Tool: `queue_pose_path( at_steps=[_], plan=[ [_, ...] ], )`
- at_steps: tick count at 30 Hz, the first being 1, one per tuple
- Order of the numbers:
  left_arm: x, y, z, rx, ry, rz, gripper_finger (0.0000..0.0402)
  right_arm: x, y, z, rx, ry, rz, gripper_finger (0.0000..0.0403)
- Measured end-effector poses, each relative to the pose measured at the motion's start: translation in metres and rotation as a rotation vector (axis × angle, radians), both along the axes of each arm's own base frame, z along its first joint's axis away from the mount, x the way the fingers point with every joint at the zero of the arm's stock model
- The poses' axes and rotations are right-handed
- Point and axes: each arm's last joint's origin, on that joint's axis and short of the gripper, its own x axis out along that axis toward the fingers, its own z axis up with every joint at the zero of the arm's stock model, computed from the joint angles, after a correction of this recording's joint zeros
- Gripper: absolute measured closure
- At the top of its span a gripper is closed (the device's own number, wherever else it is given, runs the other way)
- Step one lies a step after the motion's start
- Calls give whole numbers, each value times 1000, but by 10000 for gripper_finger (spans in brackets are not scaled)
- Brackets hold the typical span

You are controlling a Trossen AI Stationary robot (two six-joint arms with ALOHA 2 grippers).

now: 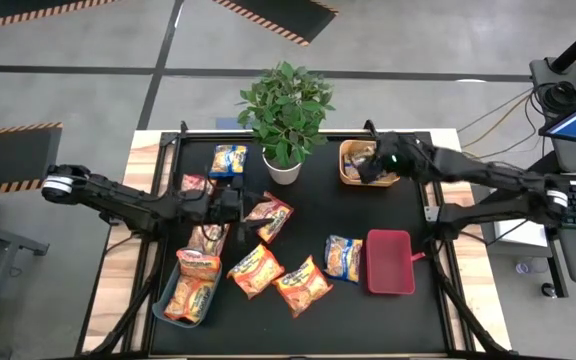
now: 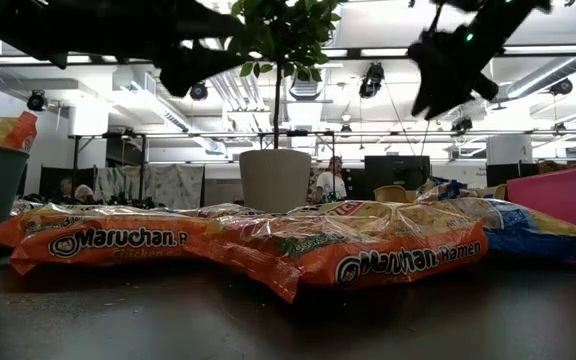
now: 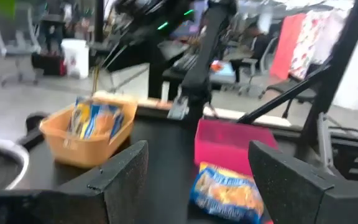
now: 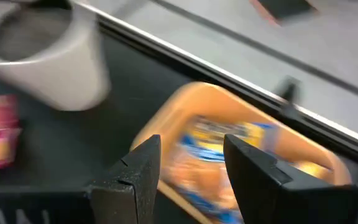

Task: Sort Maruchan noodles
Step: Put the red noodle pack into the pink bin

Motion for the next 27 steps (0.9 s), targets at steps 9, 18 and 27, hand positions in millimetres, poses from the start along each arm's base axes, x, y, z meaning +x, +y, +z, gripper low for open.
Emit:
queue_pose_path(
  at_steps=[9, 18, 27],
  plan=[
    [-1, 0, -17, -181, 243, 40, 141, 4, 54, -37, -215, -218, 406, 255],
    [-12, 4, -15, -228, 869, 281, 141, 0, 63, -52, -333, -255, 576, 266],
    [9, -2, -12, -189, 969, 237, 141, -1, 63, -47, -414, -245, 609, 264]
  ],
)
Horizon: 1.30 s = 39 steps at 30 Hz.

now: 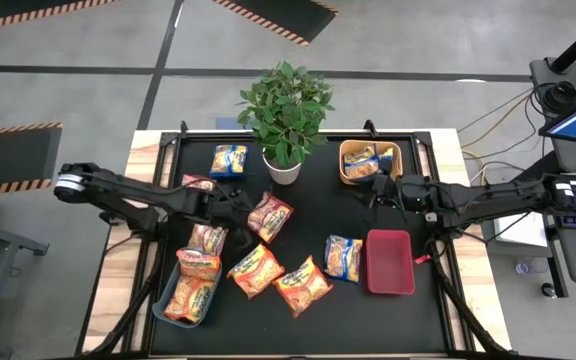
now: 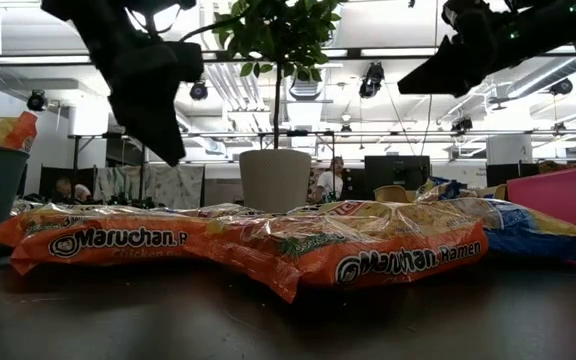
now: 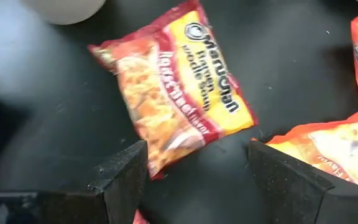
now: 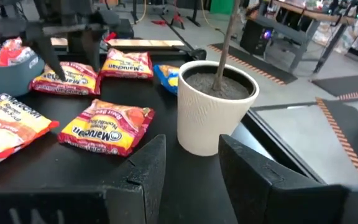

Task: Sort Maruchan noodles
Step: Put the red noodle pack into the pink bin

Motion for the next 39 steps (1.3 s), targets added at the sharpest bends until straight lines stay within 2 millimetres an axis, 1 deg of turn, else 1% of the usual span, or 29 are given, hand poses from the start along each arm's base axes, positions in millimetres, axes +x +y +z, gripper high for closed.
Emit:
queue_pose_path(
  at_steps=[9, 13, 20, 24, 27, 34, 39],
  plan=[
    [22, -4, -22, 20, -66, -55, 141, -1, 0, 4, -36, -14, 12, 265],
    [28, -5, -24, 26, -98, -70, 141, -1, 0, 3, -40, -8, 14, 269],
    [35, -6, -17, 98, -177, -159, 148, -1, 0, 3, -48, -6, 16, 269],
    [34, -4, -18, 140, -166, -137, 158, -1, 0, 3, -46, -5, 17, 271],
    [31, -2, -23, 147, -163, -126, 162, -1, 0, 3, -40, -6, 24, 274],
    [21, 11, -51, 144, -243, -59, 164, 0, 1, 2, -24, -9, 60, 273],
    [10, 21, -67, 207, -301, 57, 164, 0, 1, 2, -19, -11, 58, 277]
  ],
)
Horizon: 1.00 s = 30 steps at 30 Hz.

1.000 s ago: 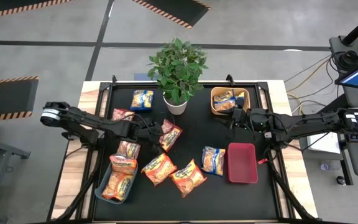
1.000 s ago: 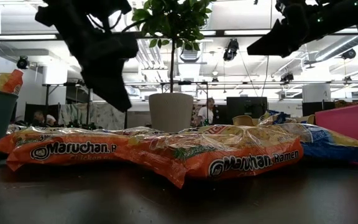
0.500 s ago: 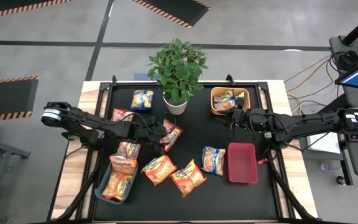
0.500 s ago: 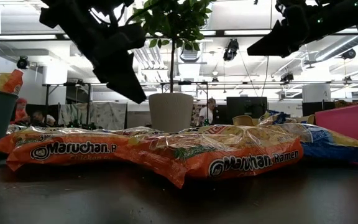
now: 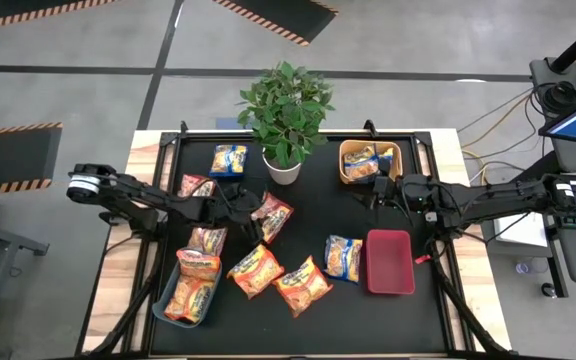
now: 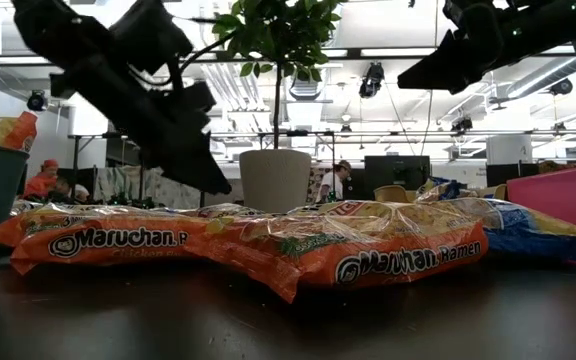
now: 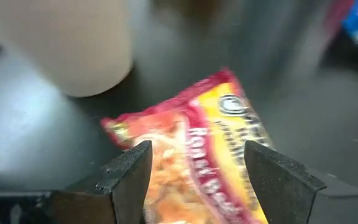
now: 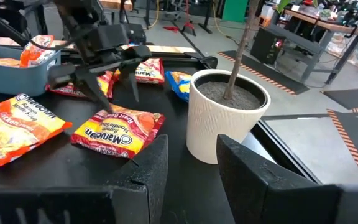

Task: Sort Maruchan noodles
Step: Put the red noodle pack into the pink bin

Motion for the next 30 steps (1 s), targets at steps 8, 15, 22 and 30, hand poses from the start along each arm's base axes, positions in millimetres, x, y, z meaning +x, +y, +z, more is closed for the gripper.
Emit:
queue_pose_path(
  at_steps=[8, 15, 22, 30],
  plan=[
    [-14, 2, -17, -61, -75, 81, 164, 0, 0, 1, 0, -8, 0, 280],
    [-21, 2, -23, -102, -166, 109, 168, 0, 0, 1, 0, -8, 0, 280],
    [-22, 3, -28, -107, -215, 109, 169, 0, 0, 1, 5, -10, -1, 280],
    [-7, 3, -47, -91, -227, 98, 169, 0, 0, 1, 9, -18, -2, 280]
  ],
)
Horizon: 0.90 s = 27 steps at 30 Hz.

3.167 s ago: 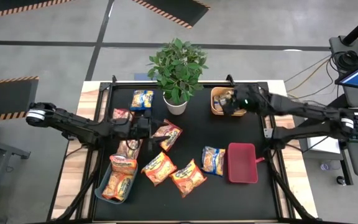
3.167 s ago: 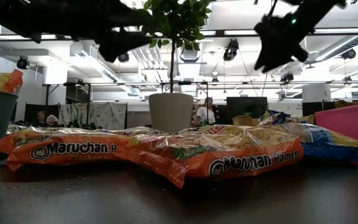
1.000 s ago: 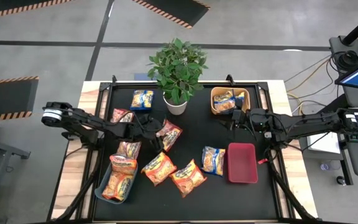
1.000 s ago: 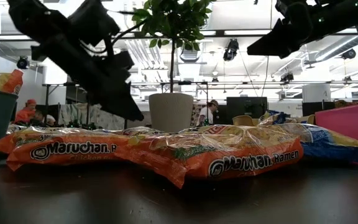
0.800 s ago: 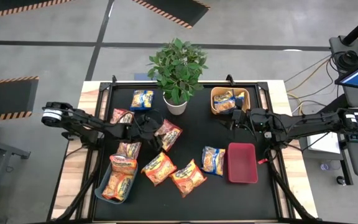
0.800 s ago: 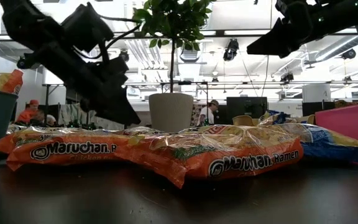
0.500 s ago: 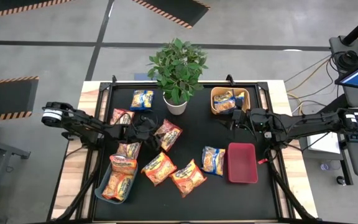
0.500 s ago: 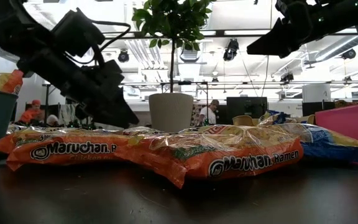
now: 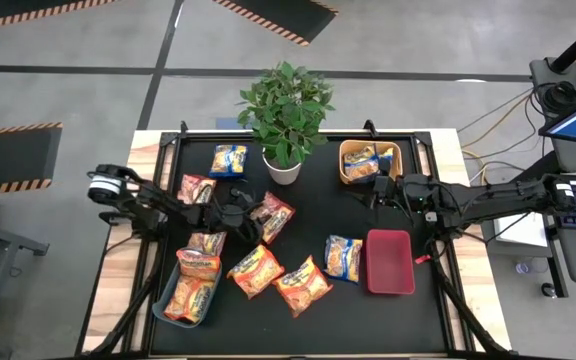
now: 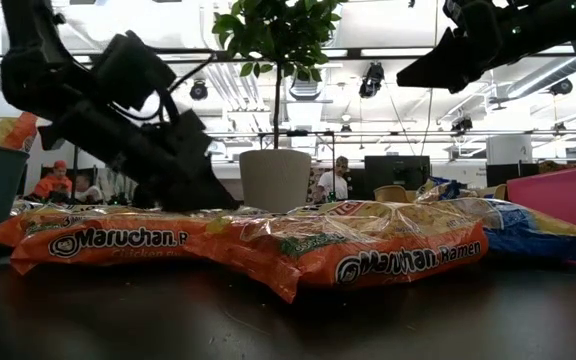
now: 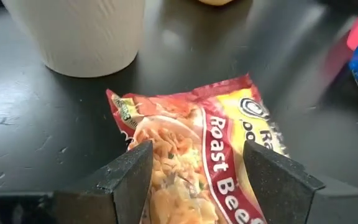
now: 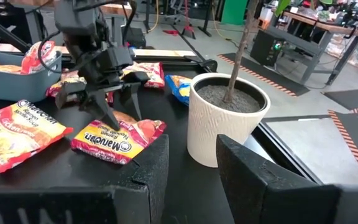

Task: Sort Maruchan noodles
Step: Put the red noodle pack into the pink bin

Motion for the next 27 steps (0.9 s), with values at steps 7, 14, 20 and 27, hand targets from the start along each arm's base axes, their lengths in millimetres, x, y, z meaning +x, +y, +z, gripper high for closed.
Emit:
queue_pose_path(
  at_steps=[7, 14, 20, 27],
  plan=[
    [6, -2, -11, -8, 24, 13, 180, 0, 0, 1, -1, -6, 0, 280],
    [6, -6, -6, 26, 20, -44, 277, 0, 0, 1, 9, -11, -2, 280],
    [12, -12, 0, 84, 20, -98, 381, 1, 0, 3, 68, -51, -13, 280],
    [31, -29, 19, 265, 7, -189, 398, 16, 4, -4, 223, -81, 93, 280]
  ],
)
